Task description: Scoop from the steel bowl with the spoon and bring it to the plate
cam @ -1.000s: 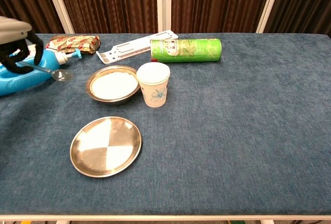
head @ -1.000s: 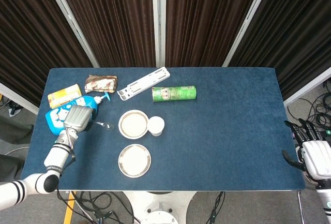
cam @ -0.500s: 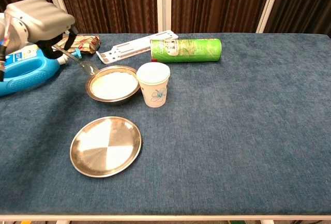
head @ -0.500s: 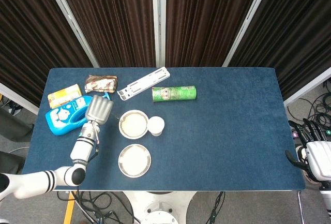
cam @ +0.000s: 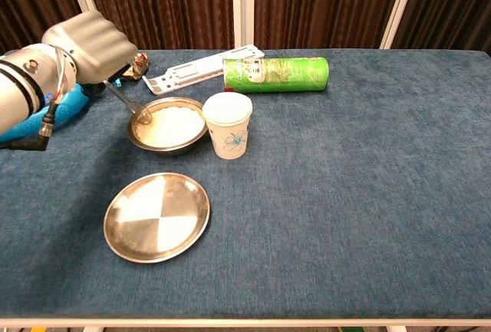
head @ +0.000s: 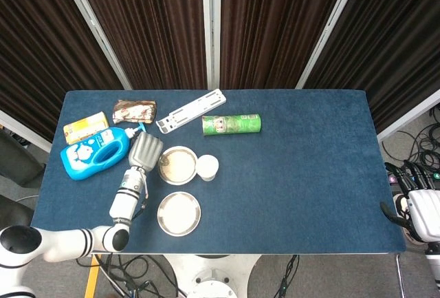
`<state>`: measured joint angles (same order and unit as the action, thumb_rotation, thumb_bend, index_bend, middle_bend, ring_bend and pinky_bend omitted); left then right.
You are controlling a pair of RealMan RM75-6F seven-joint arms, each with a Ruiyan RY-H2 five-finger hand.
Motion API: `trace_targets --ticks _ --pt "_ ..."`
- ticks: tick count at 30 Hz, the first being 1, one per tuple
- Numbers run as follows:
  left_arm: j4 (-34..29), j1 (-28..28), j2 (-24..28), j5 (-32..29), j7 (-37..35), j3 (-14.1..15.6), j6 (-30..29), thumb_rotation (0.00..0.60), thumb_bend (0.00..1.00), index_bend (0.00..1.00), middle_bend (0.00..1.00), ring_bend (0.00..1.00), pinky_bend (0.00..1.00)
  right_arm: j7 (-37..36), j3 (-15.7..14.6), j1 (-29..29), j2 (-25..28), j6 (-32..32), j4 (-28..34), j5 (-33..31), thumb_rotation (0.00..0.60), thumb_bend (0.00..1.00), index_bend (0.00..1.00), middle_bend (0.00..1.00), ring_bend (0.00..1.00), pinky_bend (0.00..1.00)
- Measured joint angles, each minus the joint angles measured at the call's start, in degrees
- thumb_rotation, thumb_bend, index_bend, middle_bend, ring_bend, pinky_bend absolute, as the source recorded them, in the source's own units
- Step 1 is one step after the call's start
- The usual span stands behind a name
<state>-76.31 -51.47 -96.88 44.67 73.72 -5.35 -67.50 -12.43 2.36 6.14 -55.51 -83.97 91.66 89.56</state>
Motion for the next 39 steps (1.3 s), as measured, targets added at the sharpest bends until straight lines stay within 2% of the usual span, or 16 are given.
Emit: trace_targets --ticks 13,24,33,39 --pt "-1.20 -1.23 -2.40 -2.25 4.05 0.14 -0.02 0.600 0.42 0.64 0.95 0.91 1.00 -0.59 -0.18 -0.24 -0.18 0.16 -0.46 -0.23 0.600 0.22 0.10 0.21 0.00 0.01" --pt "-2.46 -1.71 -3.24 -3.64 4.01 -0.16 0.29 0.600 0.42 0.64 0.95 0.91 1.00 -1.21 -0.27 -0.39 -0.51 0.18 -1.09 -0.25 0.600 0.22 0.10 0.22 0.00 0.01" --pt "-2.94 -1.66 -2.87 -4.25 0.65 -0.67 1.96 0.600 0.43 0.64 0.95 0.91 1.00 -1.65 -0.32 -0.74 -0.46 -0.10 -1.38 -0.39 0.600 0.22 0.10 0.22 0.00 0.01" --pt "-3.83 -0.87 -1.41 -5.56 -4.31 -1.95 3.40 0.600 0.43 0.64 0.95 0.91 1.00 -1.56 -0.28 -0.78 -0.45 -0.16 -1.32 -0.38 0.600 0.22 0.10 0.22 0.00 0.01"
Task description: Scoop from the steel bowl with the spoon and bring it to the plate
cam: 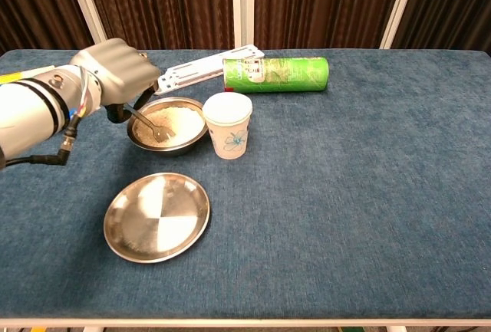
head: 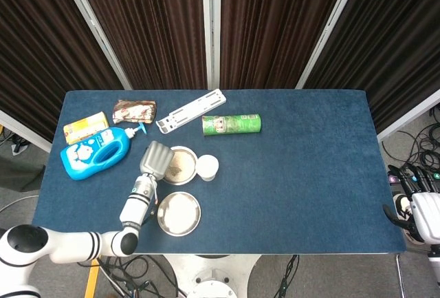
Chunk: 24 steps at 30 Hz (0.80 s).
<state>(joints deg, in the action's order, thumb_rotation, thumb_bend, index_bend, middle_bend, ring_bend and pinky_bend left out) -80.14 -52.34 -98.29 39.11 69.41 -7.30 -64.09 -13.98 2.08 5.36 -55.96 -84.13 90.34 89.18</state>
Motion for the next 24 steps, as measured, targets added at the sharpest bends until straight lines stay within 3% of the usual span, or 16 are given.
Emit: trace_targets --ticks 24 --pt "-4.90 4.59 9.80 -3.16 -21.89 -4.12 5.02 0.600 0.44 0.65 0.94 0.90 1.00 0.95 0.45 0.56 0.27 0.74 0.92 -0.27 0.600 0.22 0.09 0.22 0.00 0.01"
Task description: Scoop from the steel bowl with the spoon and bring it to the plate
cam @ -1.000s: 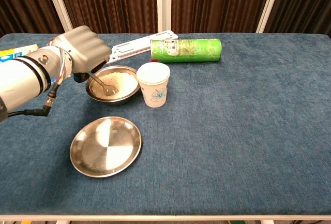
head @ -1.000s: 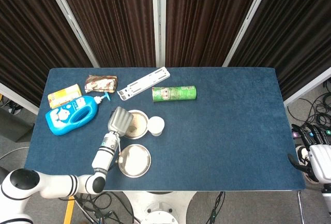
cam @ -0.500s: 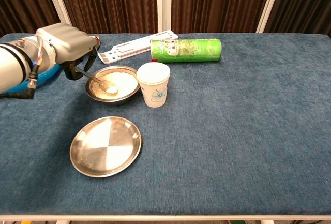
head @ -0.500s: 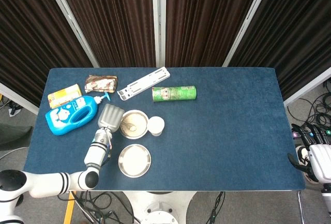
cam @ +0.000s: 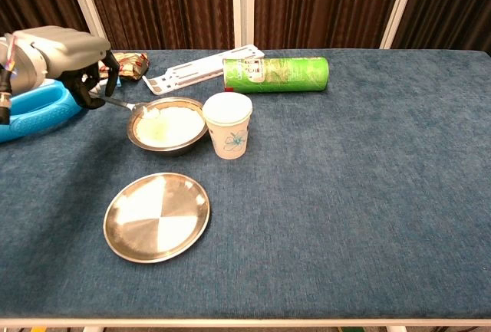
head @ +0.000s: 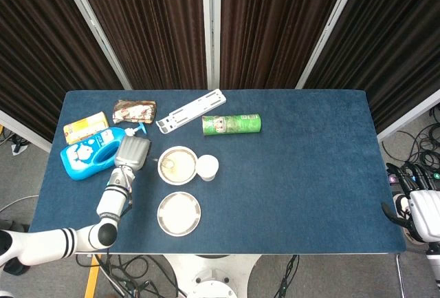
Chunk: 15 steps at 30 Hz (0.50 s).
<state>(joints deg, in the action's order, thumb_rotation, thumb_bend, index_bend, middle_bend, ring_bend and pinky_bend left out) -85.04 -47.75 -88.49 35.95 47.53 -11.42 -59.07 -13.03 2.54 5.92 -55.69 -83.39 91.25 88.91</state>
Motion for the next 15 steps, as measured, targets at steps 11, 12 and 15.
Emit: trace_targets --ticks 11,12,15 --pt "-6.02 -4.08 2.70 -2.23 2.18 -2.32 -0.94 0.600 0.44 0.65 0.94 0.90 1.00 0.36 0.28 -0.09 0.41 -0.21 0.22 -0.42 0.600 0.22 0.09 0.22 0.00 0.01" --pt "-6.48 -4.65 2.73 -2.43 2.84 -2.45 -1.21 0.600 0.44 0.65 0.94 0.90 1.00 0.39 0.30 -0.09 0.45 -0.27 0.26 -0.38 0.600 0.22 0.09 0.22 0.00 0.01" --pt "-7.70 -6.66 2.58 -2.98 5.31 -2.74 -2.32 0.600 0.44 0.65 0.94 0.90 1.00 0.45 0.28 -0.12 0.54 -0.33 0.32 -0.30 0.600 0.22 0.09 0.22 0.00 0.01"
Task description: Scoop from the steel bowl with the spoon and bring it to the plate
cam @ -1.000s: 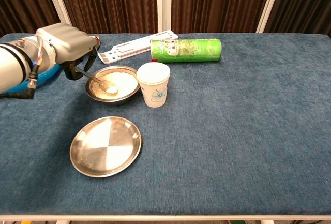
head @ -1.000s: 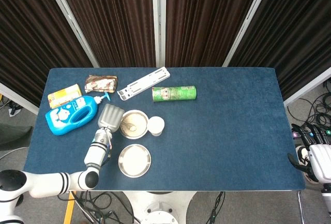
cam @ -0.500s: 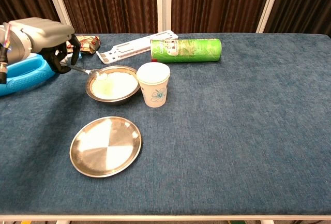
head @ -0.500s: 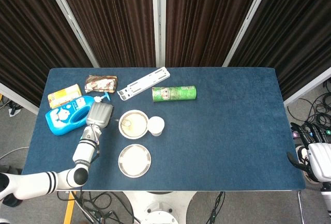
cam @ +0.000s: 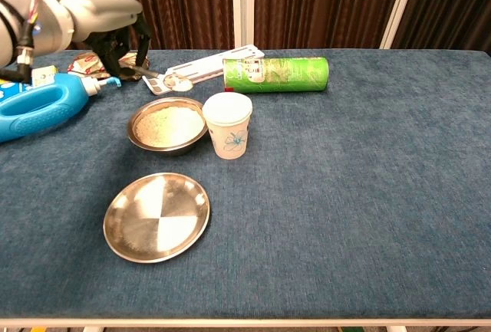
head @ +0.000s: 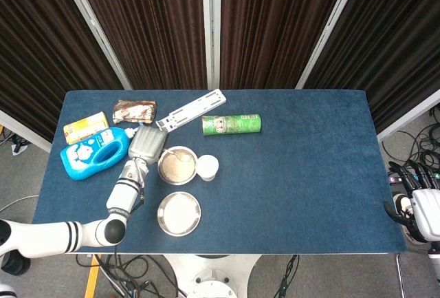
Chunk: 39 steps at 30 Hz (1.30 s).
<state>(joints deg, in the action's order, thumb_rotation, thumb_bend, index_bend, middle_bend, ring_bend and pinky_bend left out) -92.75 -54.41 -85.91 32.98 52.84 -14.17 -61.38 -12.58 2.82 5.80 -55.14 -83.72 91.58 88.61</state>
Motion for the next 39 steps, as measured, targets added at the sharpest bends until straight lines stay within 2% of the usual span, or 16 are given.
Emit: trace_targets --ticks 9,12,22,31,34,39 --pt "-0.37 -5.83 -4.13 0.54 7.96 0.26 -5.52 0.600 0.44 0.65 0.94 0.90 1.00 -0.62 -0.11 -0.74 0.28 -0.67 -0.26 -0.36 0.600 0.22 0.09 0.22 0.00 0.01" --pt "0.74 -7.02 -6.18 2.64 10.80 1.64 -7.86 0.600 0.44 0.65 0.94 0.90 1.00 -0.83 -0.17 -0.99 0.32 -0.89 -0.38 -0.44 0.600 0.22 0.09 0.22 0.00 0.01" --pt "6.84 -8.49 -12.78 13.14 21.41 9.02 -15.27 0.600 0.43 0.65 0.94 0.91 1.00 -1.17 -0.21 -1.22 0.13 -0.94 -0.39 -0.51 0.600 0.22 0.09 0.22 0.00 0.01" --pt "13.43 -8.17 -15.45 25.54 25.65 14.96 -17.24 0.600 0.43 0.64 0.94 0.91 1.00 -0.90 -0.16 -1.35 0.32 -1.02 0.22 -0.55 0.600 0.22 0.09 0.22 0.00 0.01" --pt "15.68 -7.54 -16.48 28.43 27.12 15.99 -17.29 0.600 0.43 0.64 0.94 0.91 1.00 -0.77 -0.28 -1.61 0.26 -1.34 0.36 -0.40 0.600 0.22 0.09 0.22 0.00 0.01" --pt "16.98 -6.34 -17.36 29.63 29.31 16.06 -16.93 0.600 0.43 0.64 0.94 0.91 1.00 -0.66 -0.33 -1.75 0.38 -1.40 0.53 -0.35 0.600 0.22 0.09 0.22 0.00 0.01"
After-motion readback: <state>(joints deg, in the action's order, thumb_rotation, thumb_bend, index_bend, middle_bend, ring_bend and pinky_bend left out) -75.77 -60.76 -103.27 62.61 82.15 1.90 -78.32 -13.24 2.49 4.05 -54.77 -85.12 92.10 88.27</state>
